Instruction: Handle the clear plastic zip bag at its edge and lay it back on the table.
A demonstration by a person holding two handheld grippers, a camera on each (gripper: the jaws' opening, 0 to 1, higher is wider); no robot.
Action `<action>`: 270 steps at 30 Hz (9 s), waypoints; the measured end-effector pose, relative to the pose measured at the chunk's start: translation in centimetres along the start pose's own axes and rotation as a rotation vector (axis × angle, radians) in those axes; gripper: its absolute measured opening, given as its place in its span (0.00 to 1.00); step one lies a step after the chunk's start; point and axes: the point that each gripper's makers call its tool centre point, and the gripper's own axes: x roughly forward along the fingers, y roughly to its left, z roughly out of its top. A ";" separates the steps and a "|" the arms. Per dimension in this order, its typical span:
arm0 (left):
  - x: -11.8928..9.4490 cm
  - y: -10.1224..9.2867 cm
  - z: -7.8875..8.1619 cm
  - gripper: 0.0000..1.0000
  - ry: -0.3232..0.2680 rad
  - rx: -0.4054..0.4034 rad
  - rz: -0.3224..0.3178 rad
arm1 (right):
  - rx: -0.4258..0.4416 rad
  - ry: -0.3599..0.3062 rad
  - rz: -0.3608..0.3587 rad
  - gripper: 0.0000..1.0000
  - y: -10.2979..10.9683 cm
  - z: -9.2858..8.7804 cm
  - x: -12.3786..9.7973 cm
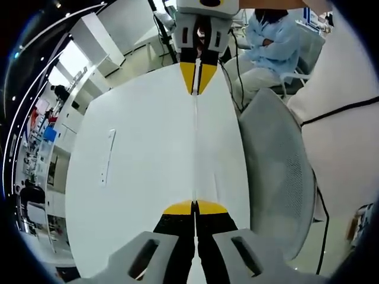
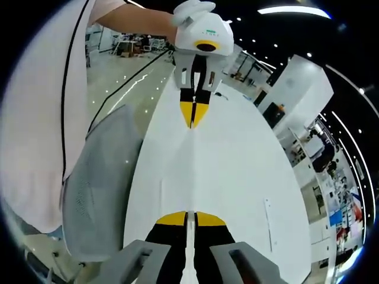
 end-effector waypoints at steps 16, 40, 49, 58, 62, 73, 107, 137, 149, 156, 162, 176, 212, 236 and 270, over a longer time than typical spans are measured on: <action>-0.1 0.2 -0.1 0.00 0.006 0.011 0.020 | 0.027 0.006 0.003 0.00 -0.2 0.1 0.2; -0.2 0.6 0.4 0.00 -0.016 0.024 0.039 | 0.083 -0.051 0.020 0.04 -0.9 2.7 0.3; -0.2 0.5 0.3 0.00 -0.018 0.019 0.041 | 0.079 -0.076 0.026 0.04 -1.2 4.1 0.4; -0.3 0.3 0.7 0.00 -0.027 0.016 0.043 | 0.061 -0.071 0.036 0.04 -1.5 4.9 1.3; -0.3 0.4 0.7 0.00 -0.031 0.016 0.046 | 0.058 -0.066 0.045 0.04 -1.5 5.0 1.7; -0.2 0.3 0.9 0.00 -0.040 0.017 0.052 | 0.044 -0.037 0.074 0.03 -1.3 4.9 2.8; -0.7 0.5 2.2 0.00 -0.063 0.049 0.087 | 0.108 -0.006 0.139 0.02 0.0 4.2 4.6; -0.6 0.1 2.4 0.00 -0.080 0.048 0.095 | 0.141 0.005 0.167 0.00 1.0 3.7 5.5; -0.3 0.0 2.1 0.00 -0.072 0.044 0.089 | 0.126 0.015 0.148 0.00 0.6 3.4 5.5; -0.1 0.0 1.9 0.00 -0.071 0.050 0.090 | 0.116 0.025 0.138 0.00 0.5 3.4 5.5; -0.1 -0.1 1.9 0.00 -0.078 0.052 0.088 | 0.110 0.034 0.141 0.00 0.7 3.3 5.6; -0.2 -0.4 3.2 0.03 -0.132 0.028 0.079 | 0.102 0.045 0.133 0.00 0.5 3.2 5.6; -0.5 -2.9 8.2 0.08 -0.256 0.065 0.022 | 0.098 0.062 0.133 0.00 0.6 3.6 5.9; 1.8 -3.0 6.7 0.07 -0.125 0.136 0.005 | 0.090 0.074 0.142 0.00 0.8 4.2 5.7; 3.7 -3.6 5.1 0.01 -0.096 0.045 -0.099 | 0.131 0.069 0.169 0.00 0.9 4.8 6.3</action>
